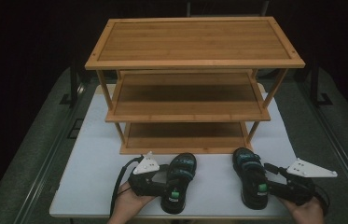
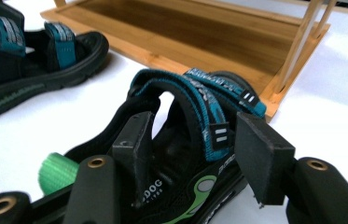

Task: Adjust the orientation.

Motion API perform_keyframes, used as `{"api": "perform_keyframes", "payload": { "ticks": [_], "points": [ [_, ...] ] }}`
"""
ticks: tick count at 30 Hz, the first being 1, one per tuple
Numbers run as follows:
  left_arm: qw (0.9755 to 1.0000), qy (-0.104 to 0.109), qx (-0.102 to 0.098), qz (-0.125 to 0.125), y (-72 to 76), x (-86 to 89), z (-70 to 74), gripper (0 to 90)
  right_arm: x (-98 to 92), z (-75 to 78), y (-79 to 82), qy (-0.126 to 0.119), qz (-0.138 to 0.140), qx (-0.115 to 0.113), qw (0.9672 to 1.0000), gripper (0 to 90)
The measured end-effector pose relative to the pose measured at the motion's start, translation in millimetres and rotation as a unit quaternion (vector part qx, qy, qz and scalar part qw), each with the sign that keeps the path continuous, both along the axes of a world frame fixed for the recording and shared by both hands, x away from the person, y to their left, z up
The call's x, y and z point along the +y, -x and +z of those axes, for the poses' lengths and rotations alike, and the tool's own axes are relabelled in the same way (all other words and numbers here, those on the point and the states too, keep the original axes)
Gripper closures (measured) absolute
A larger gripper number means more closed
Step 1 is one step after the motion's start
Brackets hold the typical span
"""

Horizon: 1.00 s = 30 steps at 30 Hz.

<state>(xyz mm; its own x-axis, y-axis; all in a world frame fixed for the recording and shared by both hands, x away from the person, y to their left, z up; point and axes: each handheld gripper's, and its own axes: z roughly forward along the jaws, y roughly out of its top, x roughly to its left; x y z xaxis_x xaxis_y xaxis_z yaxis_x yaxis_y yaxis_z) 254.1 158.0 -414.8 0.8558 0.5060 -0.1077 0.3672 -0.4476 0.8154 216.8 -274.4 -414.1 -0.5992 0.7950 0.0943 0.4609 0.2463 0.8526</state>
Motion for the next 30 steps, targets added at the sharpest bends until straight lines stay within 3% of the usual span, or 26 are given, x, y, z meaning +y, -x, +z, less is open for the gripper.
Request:
{"api": "perform_keyframes", "payload": {
  "ticks": [6,11,18,26,30],
  "points": [
    [0.9999,-0.009,0.000,0.013,0.4,-1.8,-1.2,40.2,1.3,-2.5,-2.1,0.003,0.001,0.004,1.0000,43.5],
    [0.9998,-0.015,0.000,0.017,1.7,-2.9,-1.4,53.1,1.4,-3.5,-2.2,0.002,-0.002,0.004,1.0000,45.5],
    [0.9994,-0.017,-0.010,0.028,3.5,-1.3,-0.3,64.7,6.7,-4.3,-1.3,0.034,-0.031,-0.005,0.9989,62.6],
    [0.9992,-0.017,-0.015,0.033,2.9,3.6,-0.2,74.8,3.9,-5.5,-2.6,0.025,-0.039,-0.002,0.9989,72.3],
    [0.9987,-0.023,-0.028,0.035,5.0,3.4,0.1,77.5,1.9,-4.4,-2.7,0.024,-0.044,0.000,0.9987,74.8]
  ]
}}
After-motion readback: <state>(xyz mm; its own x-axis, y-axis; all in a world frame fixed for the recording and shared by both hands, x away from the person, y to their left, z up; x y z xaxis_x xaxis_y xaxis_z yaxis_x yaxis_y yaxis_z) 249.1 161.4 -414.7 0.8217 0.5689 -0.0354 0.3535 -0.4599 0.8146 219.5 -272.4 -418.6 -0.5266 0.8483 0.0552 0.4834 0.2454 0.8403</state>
